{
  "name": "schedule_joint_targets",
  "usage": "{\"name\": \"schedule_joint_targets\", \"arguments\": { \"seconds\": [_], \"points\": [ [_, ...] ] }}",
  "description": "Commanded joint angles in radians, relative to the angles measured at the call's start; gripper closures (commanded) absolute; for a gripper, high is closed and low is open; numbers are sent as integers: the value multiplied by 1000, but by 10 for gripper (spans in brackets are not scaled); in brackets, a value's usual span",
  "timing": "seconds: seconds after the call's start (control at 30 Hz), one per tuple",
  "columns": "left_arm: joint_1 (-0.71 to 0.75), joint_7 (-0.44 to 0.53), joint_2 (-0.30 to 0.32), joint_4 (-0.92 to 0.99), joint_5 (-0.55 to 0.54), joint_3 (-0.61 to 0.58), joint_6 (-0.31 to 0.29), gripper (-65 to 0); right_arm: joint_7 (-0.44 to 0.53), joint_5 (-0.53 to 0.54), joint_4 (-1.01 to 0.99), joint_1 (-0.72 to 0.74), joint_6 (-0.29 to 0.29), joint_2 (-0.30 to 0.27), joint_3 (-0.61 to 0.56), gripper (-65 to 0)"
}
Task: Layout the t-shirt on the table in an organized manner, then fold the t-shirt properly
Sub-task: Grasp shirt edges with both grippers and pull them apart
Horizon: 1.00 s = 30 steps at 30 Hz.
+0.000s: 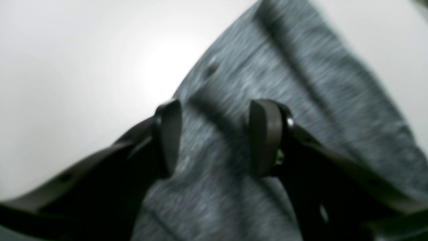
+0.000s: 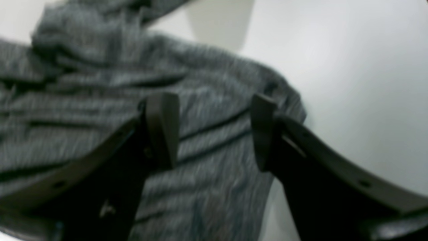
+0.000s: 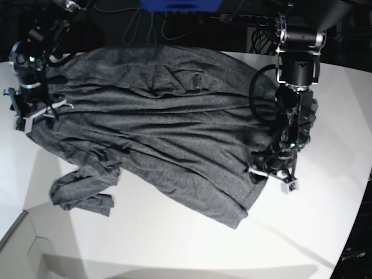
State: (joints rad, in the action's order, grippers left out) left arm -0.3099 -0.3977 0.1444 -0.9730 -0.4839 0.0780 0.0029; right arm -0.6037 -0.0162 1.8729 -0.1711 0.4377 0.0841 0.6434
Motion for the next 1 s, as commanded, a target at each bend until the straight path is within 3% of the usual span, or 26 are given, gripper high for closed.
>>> {"name": "schedule_joint_targets", "arguments": {
  "seconds": [0.0,0.3,0.5,0.53,0.73,0.97],
  "points": [
    [-39,9,8,7,-5,4,1,-319,28,14,26,0,-4,-7,-10,-341],
    [-56,10,39,164,0,3,1,-297,26,14,27,-28,-4,-7,-24,-341],
    [5,10,54,153,55,16,-2,-18,26,14,27,-40,-4,-2,-24,-341],
    [18,10,65,153,54,32,-2,0,26,14,27,-40,-4,6,-26,-341],
    [90,3,79,125,49,168,-7,0,26,14,27,-41,-4,16,-26,-340],
    [262,3,79,-139,49,268,-7,0,26,15,26,-63,-4,29,-40,-340]
  ]
}}
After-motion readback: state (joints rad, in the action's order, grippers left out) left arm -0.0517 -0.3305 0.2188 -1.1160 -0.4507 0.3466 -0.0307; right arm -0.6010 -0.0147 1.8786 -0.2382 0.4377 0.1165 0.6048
